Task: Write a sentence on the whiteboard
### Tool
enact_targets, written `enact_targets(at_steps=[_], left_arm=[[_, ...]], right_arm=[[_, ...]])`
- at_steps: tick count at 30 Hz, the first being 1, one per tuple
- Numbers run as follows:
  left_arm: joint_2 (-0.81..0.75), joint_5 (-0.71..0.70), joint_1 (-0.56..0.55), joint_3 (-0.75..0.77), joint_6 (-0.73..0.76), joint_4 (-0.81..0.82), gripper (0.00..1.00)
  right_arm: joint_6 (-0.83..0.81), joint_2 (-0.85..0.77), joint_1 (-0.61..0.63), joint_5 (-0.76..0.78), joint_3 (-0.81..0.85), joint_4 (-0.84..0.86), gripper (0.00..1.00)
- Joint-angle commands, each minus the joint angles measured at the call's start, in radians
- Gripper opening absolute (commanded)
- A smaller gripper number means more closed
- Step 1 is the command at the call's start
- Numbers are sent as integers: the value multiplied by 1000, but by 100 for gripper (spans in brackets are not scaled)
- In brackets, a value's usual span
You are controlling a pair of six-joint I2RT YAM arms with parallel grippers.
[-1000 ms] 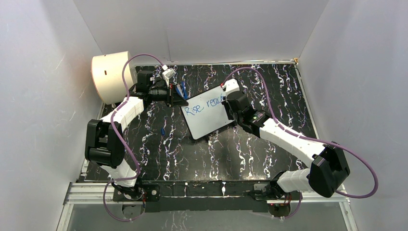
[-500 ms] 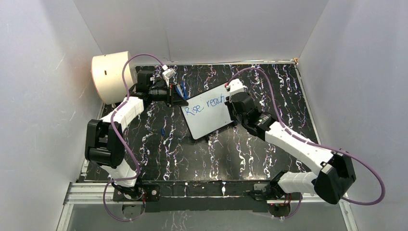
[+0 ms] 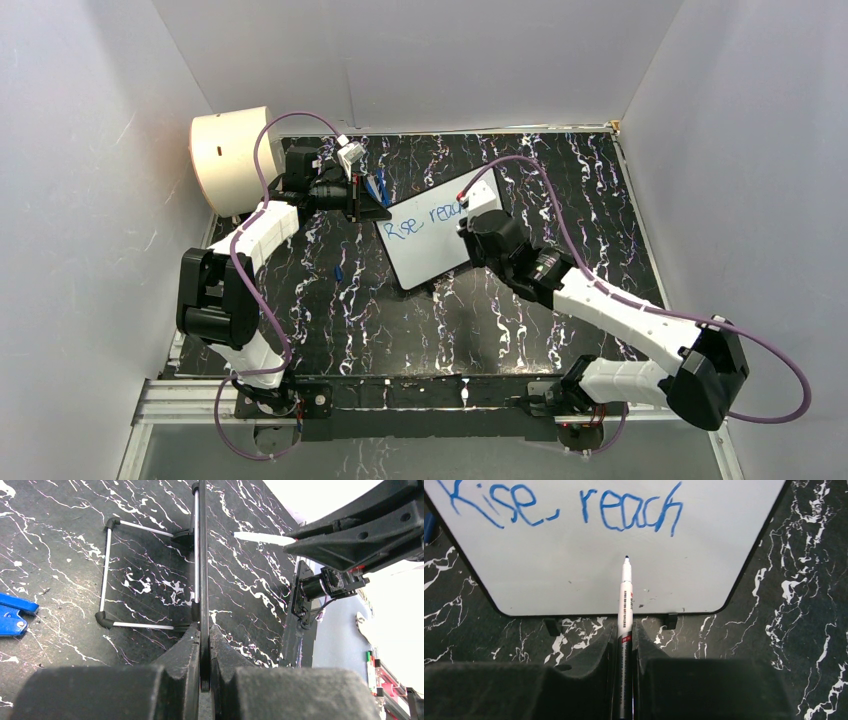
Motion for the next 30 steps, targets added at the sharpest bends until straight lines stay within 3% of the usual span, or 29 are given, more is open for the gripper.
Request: enact_targets(at_steps=[1,17,30], left_arm=[[-17,0,-26,16,24,-54,0],[-20,0,-26,17,23,-54,0],[-16,0,-26,18,20,-54,0]], right_arm=[[25,-17,46,34,-16,57,0],[63,41,204,127,-53,149,0],[61,129,258,166,-36,223,0]])
